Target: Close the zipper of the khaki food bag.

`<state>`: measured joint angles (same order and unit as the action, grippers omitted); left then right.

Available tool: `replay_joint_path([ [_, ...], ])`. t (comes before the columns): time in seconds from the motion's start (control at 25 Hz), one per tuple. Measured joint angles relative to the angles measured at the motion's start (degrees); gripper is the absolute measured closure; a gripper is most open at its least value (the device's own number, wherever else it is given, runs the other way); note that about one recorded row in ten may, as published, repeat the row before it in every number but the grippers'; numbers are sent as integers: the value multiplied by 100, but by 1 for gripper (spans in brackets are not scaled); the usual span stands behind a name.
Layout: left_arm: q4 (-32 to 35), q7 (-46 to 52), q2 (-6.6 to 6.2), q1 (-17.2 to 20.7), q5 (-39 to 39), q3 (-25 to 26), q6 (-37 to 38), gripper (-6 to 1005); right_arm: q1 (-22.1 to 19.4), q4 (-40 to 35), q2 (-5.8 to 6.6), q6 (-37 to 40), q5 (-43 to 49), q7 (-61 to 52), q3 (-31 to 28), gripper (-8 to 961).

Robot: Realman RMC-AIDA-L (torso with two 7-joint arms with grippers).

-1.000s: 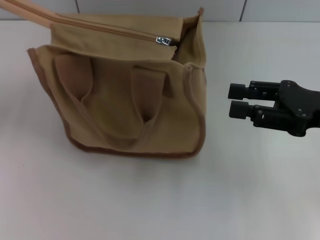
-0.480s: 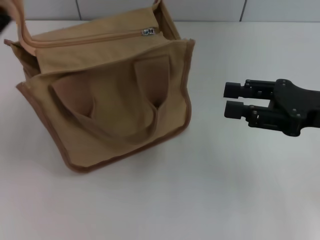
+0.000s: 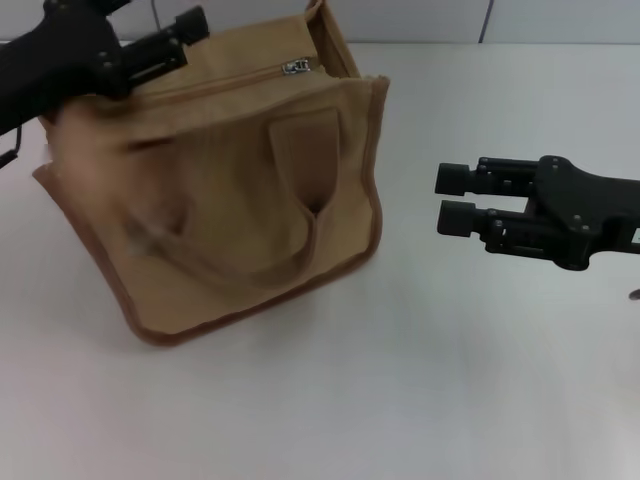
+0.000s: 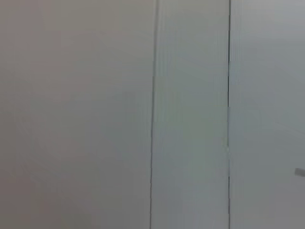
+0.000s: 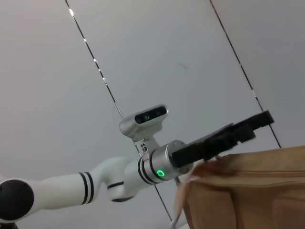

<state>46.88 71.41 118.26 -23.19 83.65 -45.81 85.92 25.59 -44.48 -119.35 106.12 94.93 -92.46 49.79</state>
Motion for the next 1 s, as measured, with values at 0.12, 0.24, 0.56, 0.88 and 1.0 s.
replay_joint_path([
  [0.12, 400, -54, 62, 113, 38, -122, -158, 217, -12, 18, 0, 18, 0, 0, -23, 389],
  [0.24, 399, -75, 72, 188, -380, -107, -363, 217, -19, 29, -4, 24, 0, 0, -19, 390],
  [0.56, 184, 80, -7, 318, -1306, -27, 847, 217, 6, 126, 1, 42, -1, 50, -13, 389],
  [0.88, 88, 305, -60, 747, 196, -199, 2824, 217, -182, 304, 23, 29, 58, 1534, 0, 390],
  [1.0, -88, -109, -43, 875, 601, -265, 2841, 217, -234, 411, 20, 28, 69, 1795, 5, 390],
])
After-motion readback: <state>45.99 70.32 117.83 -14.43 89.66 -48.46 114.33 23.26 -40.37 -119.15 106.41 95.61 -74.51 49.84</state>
